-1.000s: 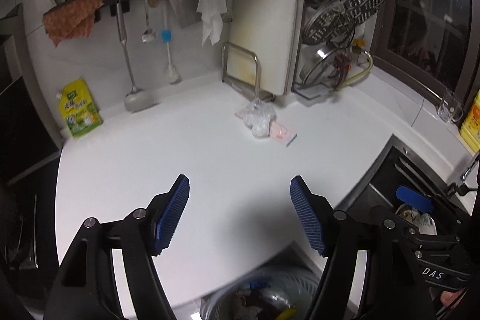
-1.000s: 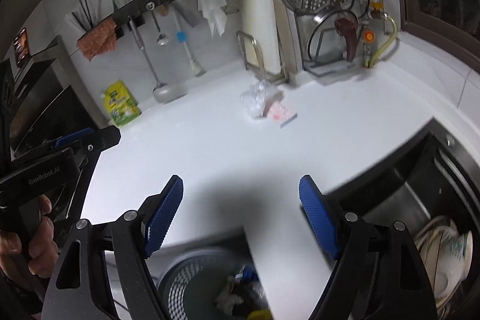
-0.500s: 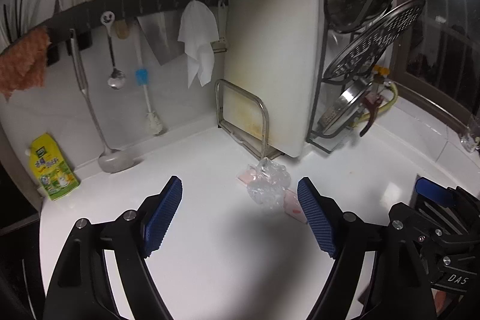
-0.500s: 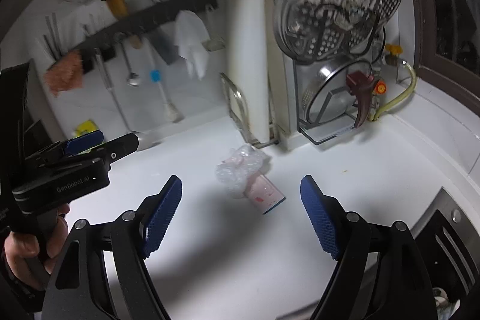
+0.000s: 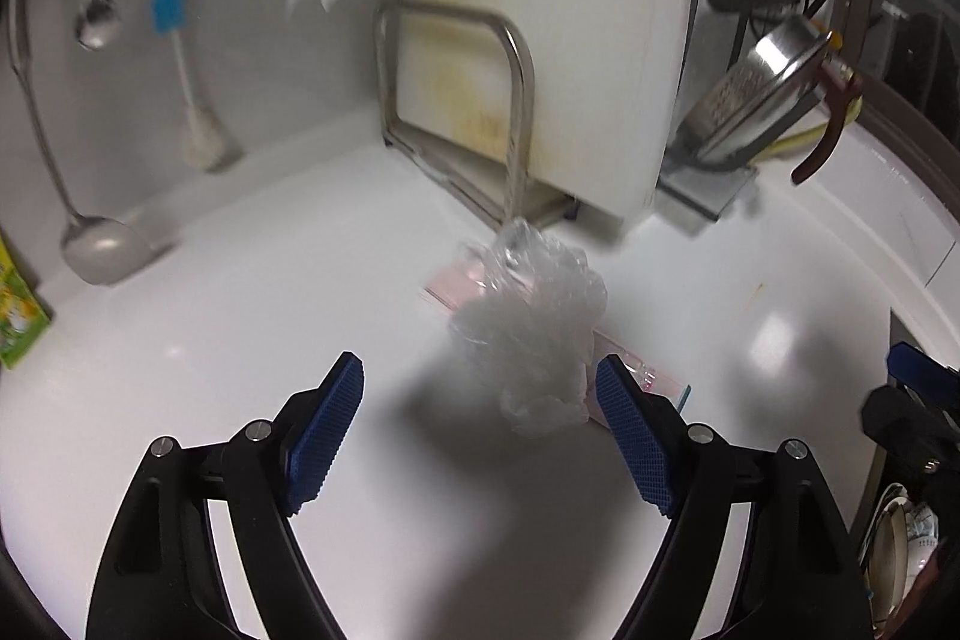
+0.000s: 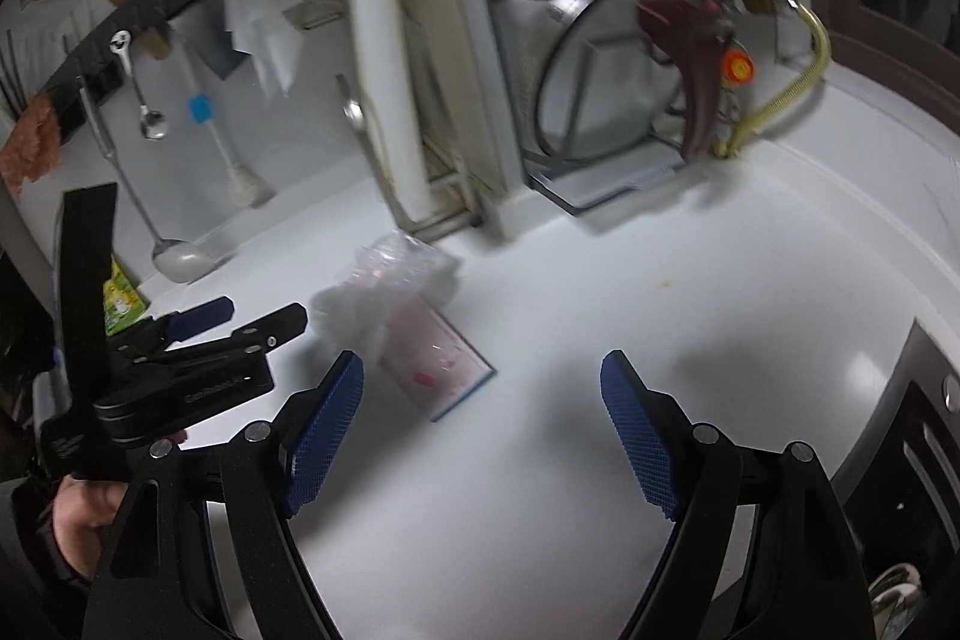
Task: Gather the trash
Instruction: 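Grasp the clear plastic bag with the left tool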
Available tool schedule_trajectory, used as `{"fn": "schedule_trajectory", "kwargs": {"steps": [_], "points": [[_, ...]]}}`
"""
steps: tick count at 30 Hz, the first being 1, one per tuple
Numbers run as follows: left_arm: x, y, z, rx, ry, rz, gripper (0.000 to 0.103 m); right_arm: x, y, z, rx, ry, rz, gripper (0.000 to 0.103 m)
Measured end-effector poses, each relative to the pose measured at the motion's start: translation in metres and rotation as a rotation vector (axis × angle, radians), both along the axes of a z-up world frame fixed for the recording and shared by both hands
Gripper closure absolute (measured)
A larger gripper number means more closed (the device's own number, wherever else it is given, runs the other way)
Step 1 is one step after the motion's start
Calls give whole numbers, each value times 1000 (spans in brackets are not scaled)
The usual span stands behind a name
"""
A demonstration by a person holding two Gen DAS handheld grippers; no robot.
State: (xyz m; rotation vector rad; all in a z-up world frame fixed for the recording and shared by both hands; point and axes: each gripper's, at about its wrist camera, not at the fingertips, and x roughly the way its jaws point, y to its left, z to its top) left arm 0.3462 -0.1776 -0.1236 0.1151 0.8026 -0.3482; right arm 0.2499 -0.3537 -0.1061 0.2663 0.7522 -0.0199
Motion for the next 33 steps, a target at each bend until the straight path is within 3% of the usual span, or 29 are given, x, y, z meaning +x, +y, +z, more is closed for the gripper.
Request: {"fn": "schedule_trajectory", "kwargs": {"steps": [12,13,15,17,22,33], "points": [[32,-28,-49,25,77,19,24,2,-13,-29,38,37,-30,25],[34,-28,-51,19,79,23,26,3,-13,-31,39,41,-28,25],[38,-28,-54,0,94,20,46,6,-10,-35,36,48,-20,25],[40,-28,-54,-10,106,15,59,11,-7,-39,33,55,-9,25],[34,-21,-41,-10,52,4,66,23,3,-45,22,62,33,25],[12,41,5,-11,-41,65,66,79,43,-58,-62,103,187,25]]}}
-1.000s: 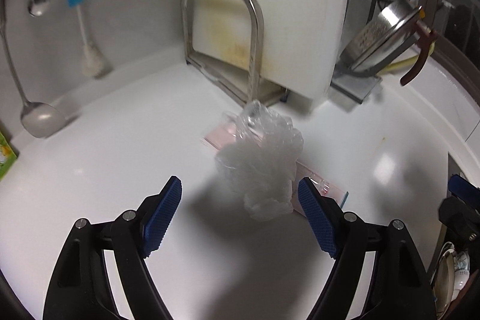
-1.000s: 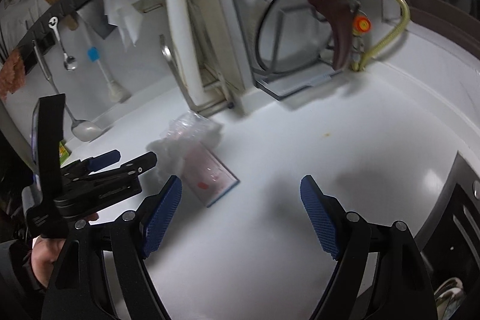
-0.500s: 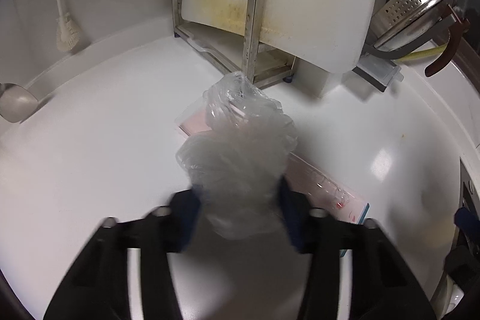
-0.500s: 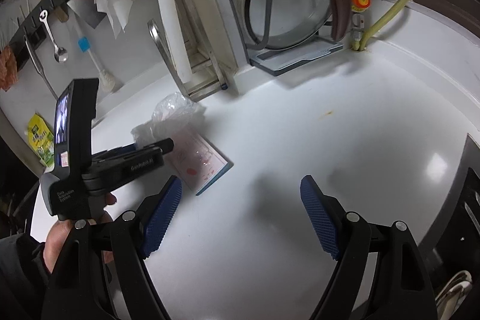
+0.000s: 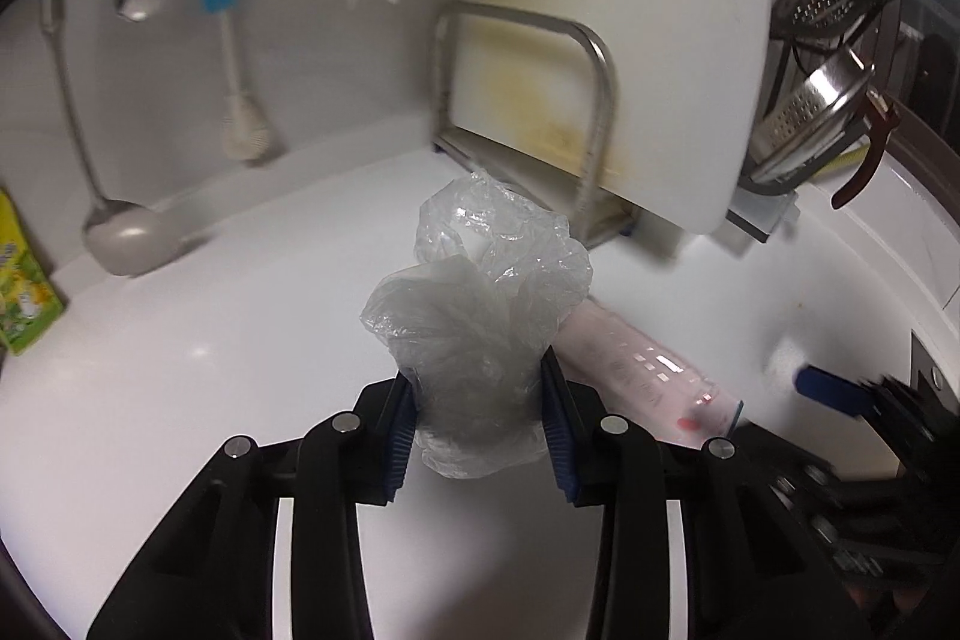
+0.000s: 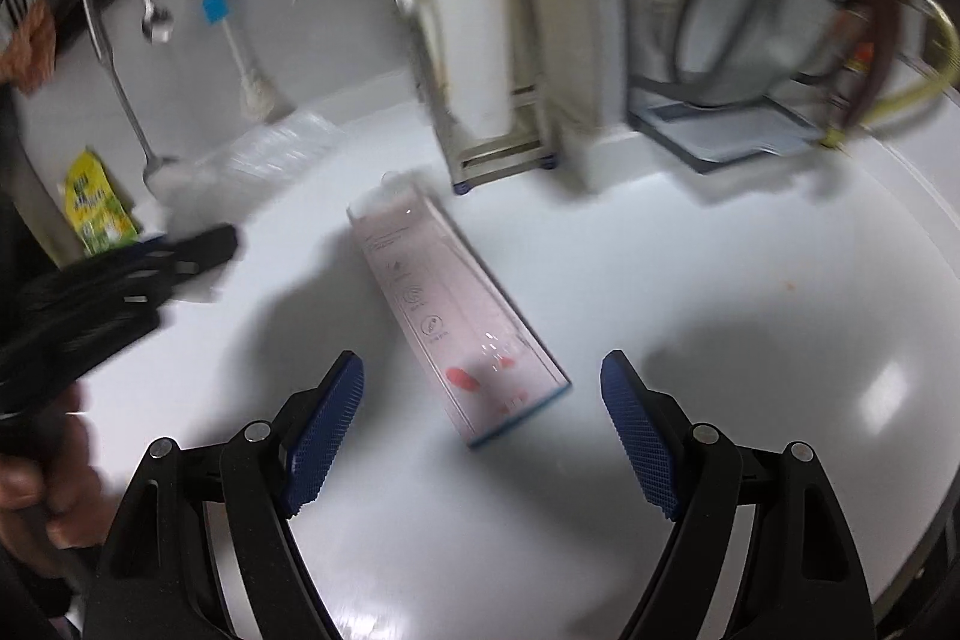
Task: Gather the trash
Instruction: 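Grasp the clear plastic bag with the left tool, then grasp the pink toothbrush box with the right tool while the left tool holds the bag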
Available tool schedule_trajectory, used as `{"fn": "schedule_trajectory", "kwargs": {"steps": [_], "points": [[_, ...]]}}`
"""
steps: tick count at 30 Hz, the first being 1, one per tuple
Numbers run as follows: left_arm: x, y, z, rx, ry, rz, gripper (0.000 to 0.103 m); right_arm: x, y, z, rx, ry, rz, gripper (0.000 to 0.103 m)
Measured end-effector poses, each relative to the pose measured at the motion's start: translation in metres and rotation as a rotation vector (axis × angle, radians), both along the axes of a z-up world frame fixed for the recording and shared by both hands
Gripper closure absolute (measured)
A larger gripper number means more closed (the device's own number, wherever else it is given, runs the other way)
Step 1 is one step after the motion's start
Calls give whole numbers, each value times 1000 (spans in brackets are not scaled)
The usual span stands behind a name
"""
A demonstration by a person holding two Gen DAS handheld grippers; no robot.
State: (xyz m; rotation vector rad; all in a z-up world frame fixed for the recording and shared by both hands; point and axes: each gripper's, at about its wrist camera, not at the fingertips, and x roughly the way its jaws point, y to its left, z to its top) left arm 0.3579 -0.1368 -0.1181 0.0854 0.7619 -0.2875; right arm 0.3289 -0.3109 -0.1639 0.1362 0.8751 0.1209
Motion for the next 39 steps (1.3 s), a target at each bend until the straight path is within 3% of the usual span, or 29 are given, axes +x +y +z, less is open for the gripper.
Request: {"fn": "schedule_trajectory", "kwargs": {"steps": [12,27,30,39], "points": [[-8,47,2,-22,25,50,66,58,22,-21,-102,84,137,25],[-12,65,1,-28,33,62,66,77,39,-35,-170,142,188,25],[-15,66,1,-28,35,58,66,75,46,-33,-173,124,194,45],[-30,71,4,-24,36,50,66,54,47,-28,-97,117,147,46]]}}
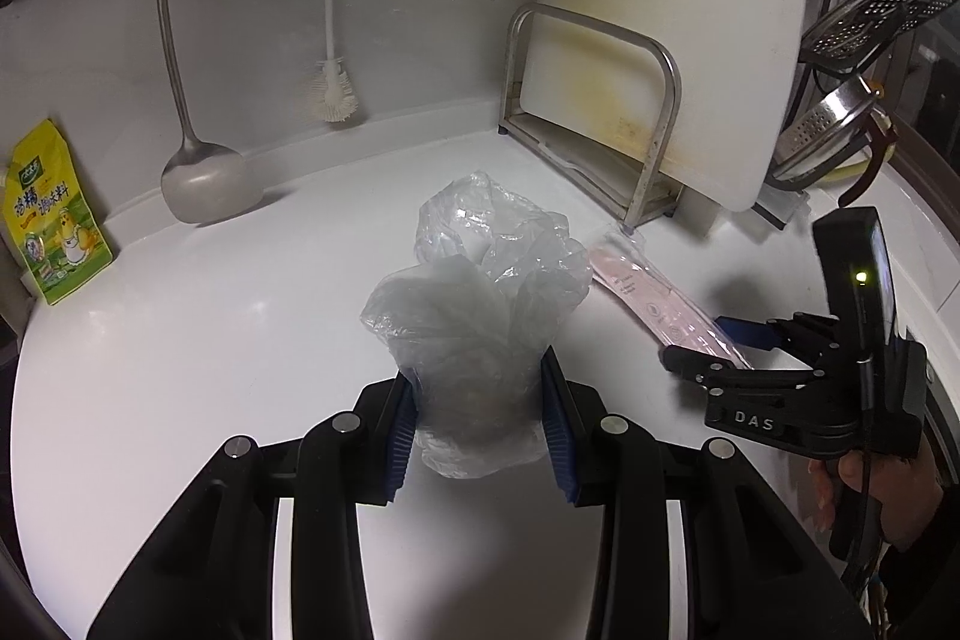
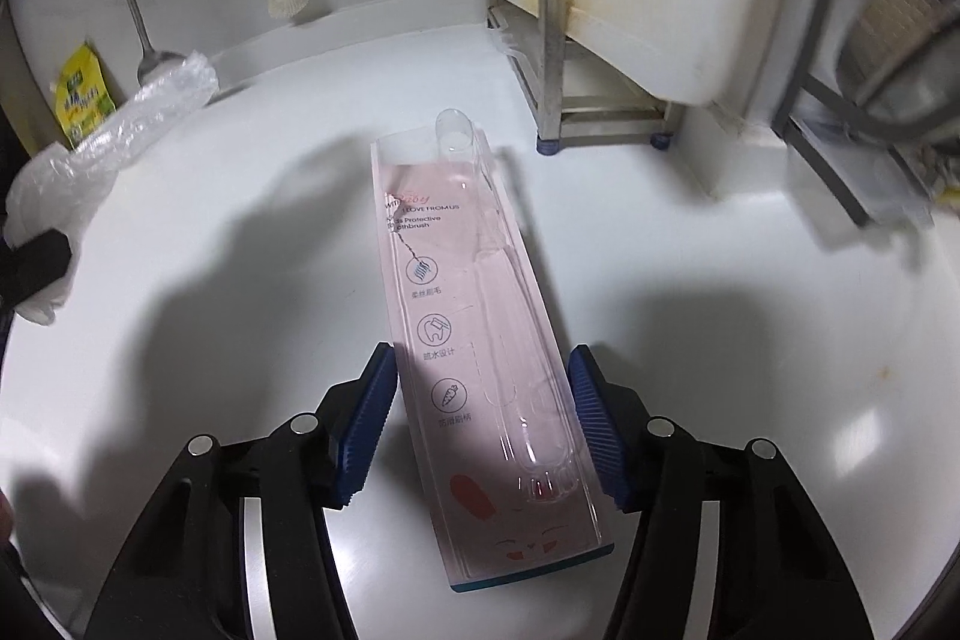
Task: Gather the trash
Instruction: 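Grasp the pink toothbrush box with the right tool while the left tool holds the bag, then carry the plastic bag and pink box over the grey bin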
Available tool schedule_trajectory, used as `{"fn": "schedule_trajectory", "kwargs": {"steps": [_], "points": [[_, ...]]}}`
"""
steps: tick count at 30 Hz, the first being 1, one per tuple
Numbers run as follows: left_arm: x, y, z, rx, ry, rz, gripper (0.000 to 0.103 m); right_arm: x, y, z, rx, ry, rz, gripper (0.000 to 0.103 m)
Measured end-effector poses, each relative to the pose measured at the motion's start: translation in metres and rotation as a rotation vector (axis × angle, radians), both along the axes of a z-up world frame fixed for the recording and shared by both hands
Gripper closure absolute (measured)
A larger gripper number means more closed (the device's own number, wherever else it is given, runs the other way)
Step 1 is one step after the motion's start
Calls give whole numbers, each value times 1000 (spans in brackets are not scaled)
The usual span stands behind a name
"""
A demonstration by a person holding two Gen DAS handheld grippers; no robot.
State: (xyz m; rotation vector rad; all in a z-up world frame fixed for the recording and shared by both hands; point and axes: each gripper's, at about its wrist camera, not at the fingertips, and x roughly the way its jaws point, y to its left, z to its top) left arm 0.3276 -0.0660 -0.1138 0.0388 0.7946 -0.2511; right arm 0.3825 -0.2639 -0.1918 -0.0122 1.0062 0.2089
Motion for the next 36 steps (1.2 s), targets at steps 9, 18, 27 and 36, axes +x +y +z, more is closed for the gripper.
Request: {"fn": "schedule_trajectory", "kwargs": {"steps": [9,18,27,36], "points": [[-27,5,7,4,1,-13,66,-52,2,22,42,-32,-70,47],[-71,6,16,18,7,-46,66,-119,6,38,93,-23,-121,48],[-121,10,17,27,32,-52,66,-183,22,50,109,-25,-140,48],[-167,13,36,23,21,-72,66,-242,26,75,141,-57,-174,48]]}}
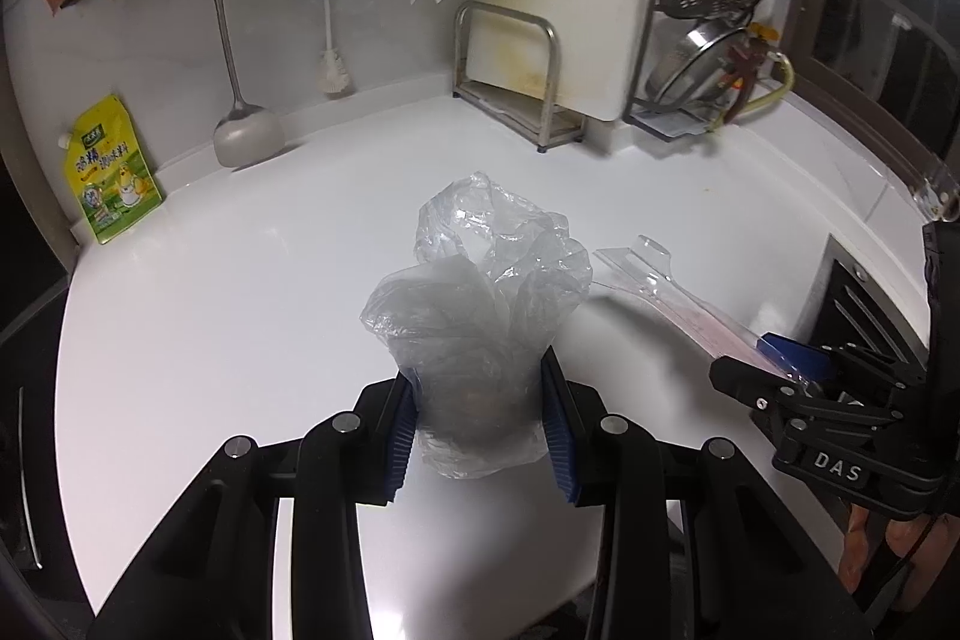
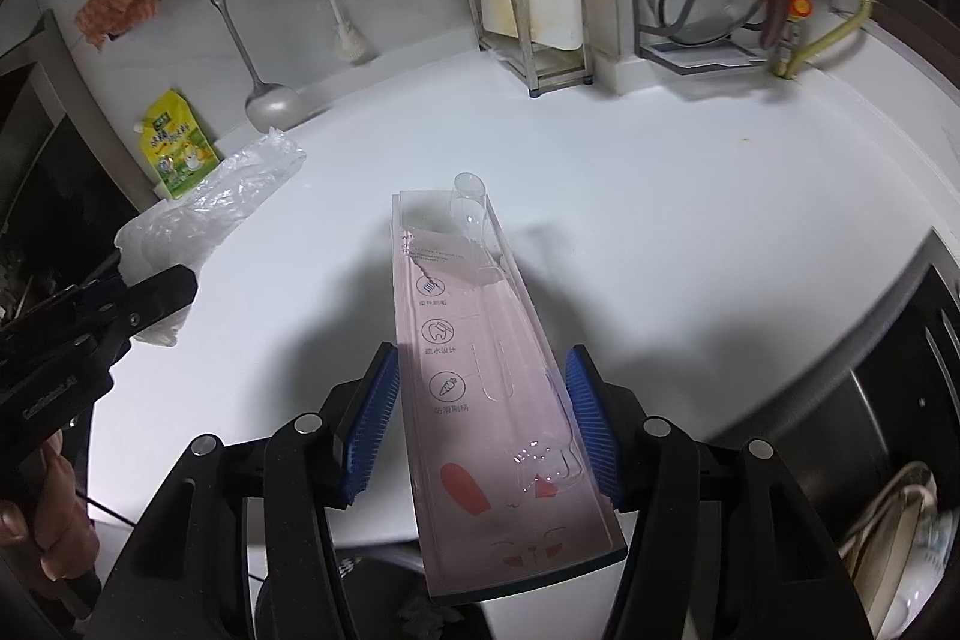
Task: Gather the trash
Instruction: 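Carry the plastic bag and pink box over the grey bin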
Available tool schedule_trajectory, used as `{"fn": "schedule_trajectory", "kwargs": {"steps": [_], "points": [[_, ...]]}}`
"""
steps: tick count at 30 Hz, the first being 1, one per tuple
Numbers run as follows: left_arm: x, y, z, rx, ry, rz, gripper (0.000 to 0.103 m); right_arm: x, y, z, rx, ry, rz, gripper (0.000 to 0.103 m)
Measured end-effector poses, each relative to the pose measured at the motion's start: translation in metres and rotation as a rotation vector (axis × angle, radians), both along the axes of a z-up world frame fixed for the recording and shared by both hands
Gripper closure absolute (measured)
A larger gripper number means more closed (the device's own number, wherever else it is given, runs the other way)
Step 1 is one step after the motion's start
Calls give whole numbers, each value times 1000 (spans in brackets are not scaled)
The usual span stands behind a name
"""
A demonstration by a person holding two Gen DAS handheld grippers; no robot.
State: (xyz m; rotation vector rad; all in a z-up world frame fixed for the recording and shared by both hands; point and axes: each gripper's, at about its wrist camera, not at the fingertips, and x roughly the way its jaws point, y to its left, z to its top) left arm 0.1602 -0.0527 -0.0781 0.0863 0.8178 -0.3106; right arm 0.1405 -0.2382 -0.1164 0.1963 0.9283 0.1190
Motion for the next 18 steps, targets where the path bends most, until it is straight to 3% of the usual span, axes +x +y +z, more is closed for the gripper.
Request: {"fn": "schedule_trajectory", "kwargs": {"steps": [11,18], "points": [[-70,7,16,9,3,17,66,-98,0,32,1,-24,-19,48],[-126,8,8,23,28,33,66,-154,7,33,2,-4,30,48]]}}
